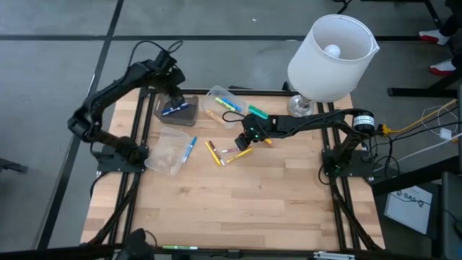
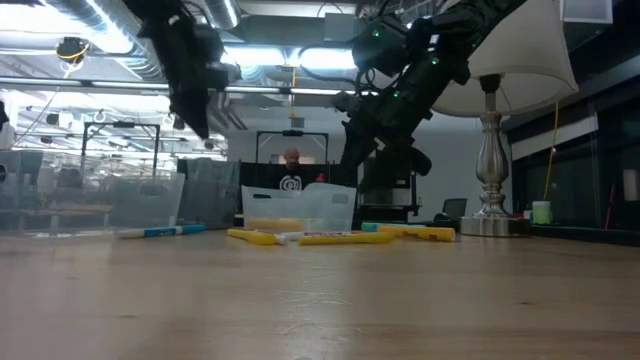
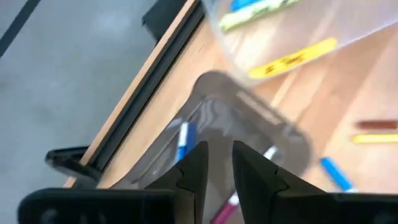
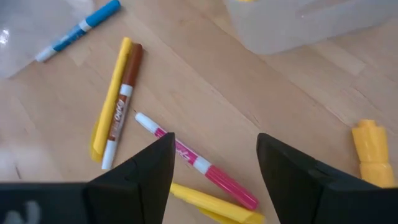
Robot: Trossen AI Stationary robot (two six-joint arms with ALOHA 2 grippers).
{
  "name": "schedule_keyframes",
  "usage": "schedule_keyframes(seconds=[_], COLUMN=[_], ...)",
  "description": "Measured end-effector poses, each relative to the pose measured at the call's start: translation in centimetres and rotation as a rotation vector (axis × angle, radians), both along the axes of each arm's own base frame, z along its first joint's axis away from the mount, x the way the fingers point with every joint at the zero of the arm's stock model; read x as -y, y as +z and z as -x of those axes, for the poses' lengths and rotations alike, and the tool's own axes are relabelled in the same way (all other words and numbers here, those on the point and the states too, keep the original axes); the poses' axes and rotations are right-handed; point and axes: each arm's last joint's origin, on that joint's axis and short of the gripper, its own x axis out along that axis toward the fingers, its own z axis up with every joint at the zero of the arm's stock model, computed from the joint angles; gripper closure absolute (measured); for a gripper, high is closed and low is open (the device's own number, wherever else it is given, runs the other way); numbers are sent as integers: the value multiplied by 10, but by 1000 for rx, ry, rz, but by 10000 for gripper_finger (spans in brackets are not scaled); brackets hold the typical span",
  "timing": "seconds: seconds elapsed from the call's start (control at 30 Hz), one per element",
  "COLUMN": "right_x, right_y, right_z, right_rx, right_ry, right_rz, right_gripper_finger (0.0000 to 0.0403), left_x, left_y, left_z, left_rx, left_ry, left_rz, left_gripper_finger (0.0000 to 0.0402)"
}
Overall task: Pick & Place Markers
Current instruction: Put the pink marker into the black bin
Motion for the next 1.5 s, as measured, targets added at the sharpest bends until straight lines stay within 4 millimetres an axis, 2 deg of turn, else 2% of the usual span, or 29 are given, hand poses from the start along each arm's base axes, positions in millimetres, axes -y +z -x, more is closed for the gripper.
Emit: schedule_keyframes(seconds=[0.33, 0.6, 1.1, 1.5], right_x=[0, -7, -24, -25], right_y=[4, 10, 10, 10], right_z=[-4, -11, -14, -14], right_rx=[56, 126, 96, 78], right_ry=[32, 158, 349, 419], right_rz=[7, 64, 199, 264], right_gripper_finger=[179, 179, 179, 179], left_x=[37, 67, 117, 153], left_y=[32, 47, 63, 69], left_z=[-1, -17, -60, -77], left_rx=[138, 245, 437, 506], left_ry=[-8, -68, -171, -250], left_rz=[-55, -70, -103, -119], left_gripper_finger=[341, 345, 350, 353])
